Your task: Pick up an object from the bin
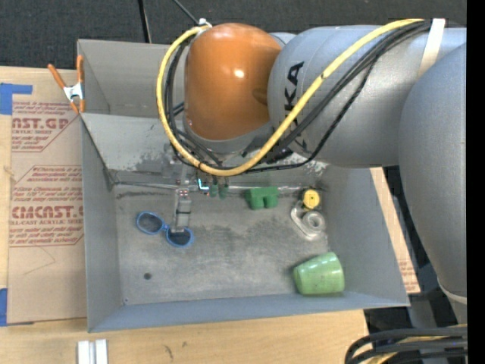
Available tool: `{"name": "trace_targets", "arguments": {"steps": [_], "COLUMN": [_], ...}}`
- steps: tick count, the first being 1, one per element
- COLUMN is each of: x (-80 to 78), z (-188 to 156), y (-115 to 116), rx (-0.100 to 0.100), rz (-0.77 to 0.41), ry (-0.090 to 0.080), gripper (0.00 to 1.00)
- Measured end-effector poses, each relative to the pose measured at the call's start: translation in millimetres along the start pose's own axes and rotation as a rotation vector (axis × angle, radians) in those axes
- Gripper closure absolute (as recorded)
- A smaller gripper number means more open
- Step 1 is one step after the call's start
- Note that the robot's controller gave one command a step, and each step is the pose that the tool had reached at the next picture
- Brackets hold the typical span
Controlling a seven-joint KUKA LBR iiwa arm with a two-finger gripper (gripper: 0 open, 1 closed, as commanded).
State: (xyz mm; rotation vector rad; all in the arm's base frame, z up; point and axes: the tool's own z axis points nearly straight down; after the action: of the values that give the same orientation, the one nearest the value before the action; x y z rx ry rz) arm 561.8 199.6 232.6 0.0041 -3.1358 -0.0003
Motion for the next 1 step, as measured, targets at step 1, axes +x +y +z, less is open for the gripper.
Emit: {"name": "trace_targets", "arguments": {"steps": [1], "x": [21.5], "z": [166.4], "y": [-20.2], "rx": [0.002], "rz": [0.368], "ry": [0.0], "gripper": [0.0]}}
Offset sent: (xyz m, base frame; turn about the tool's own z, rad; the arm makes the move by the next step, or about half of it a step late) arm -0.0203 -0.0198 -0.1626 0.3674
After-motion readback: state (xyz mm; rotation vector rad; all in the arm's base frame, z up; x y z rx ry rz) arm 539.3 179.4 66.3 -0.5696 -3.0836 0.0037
